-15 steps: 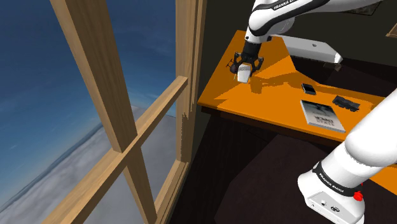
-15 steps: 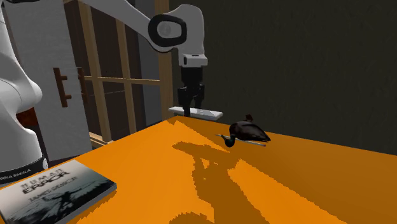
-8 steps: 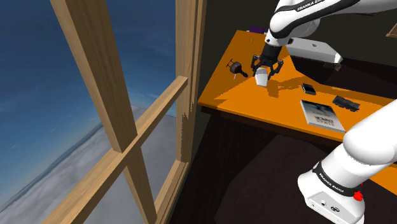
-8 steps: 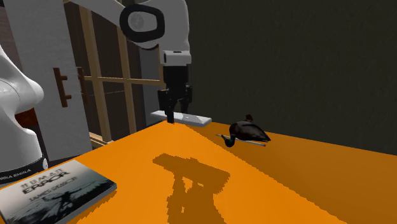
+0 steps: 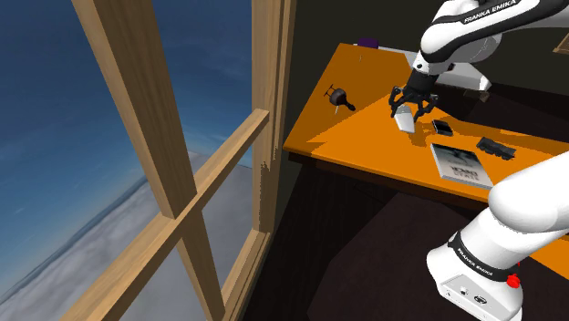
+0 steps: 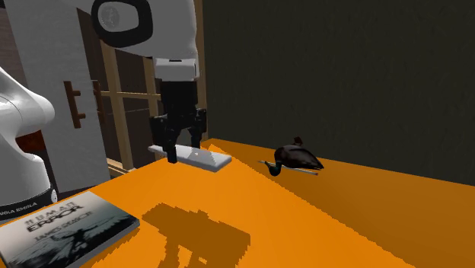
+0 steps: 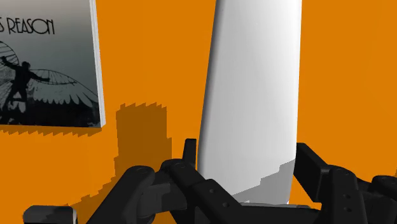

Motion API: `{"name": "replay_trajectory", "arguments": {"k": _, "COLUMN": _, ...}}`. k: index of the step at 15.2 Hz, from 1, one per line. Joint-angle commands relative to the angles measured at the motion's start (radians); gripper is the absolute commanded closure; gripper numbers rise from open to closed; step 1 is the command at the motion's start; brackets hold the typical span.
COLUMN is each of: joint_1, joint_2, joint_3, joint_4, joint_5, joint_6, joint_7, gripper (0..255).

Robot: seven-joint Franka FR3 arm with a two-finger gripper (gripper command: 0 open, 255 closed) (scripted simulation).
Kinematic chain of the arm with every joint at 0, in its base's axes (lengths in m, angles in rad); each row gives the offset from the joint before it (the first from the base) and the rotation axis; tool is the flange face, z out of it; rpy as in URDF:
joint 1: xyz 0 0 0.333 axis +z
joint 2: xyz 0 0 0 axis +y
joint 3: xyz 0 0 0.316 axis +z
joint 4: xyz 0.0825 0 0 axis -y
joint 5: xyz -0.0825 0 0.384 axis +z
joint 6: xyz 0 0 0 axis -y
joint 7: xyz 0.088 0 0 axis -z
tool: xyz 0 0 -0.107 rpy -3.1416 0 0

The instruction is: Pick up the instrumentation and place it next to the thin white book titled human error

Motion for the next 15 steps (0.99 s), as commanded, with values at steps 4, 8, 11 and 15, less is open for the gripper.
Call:
{"name": "replay_trajectory", "arguments": {"k": 4, "joint_1": -0.008, "joint_2": 0.013, "joint_3": -0.014, "joint_4": -0.05, "joint_5": -0.005, "joint_6": 0.064, "joint_7": -0.017, "gripper": 255}}
{"name": "replay_trajectory", "arguments": {"k": 8, "joint_1": -0.007, "joint_2": 0.047, "joint_3": -0.018, "joint_4": -0.079, "joint_5": -0.002, "joint_6": 0.126, "joint_7": -0.02, "gripper": 255}}
{"name": "replay_trajectory", "arguments": {"k": 11, "joint_1": -0.006, "joint_2": 0.075, "joint_3": -0.021, "joint_4": -0.098, "joint_5": 0.0, "joint_6": 0.173, "joint_7": -0.023, "gripper": 255}}
{"name": "replay_trajectory", "arguments": {"k": 15, "joint_1": -0.005, "joint_2": 0.096, "joint_3": -0.023, "joint_4": -0.11, "joint_5": 0.003, "joint_6": 0.207, "joint_7": -0.025, "gripper": 255}}
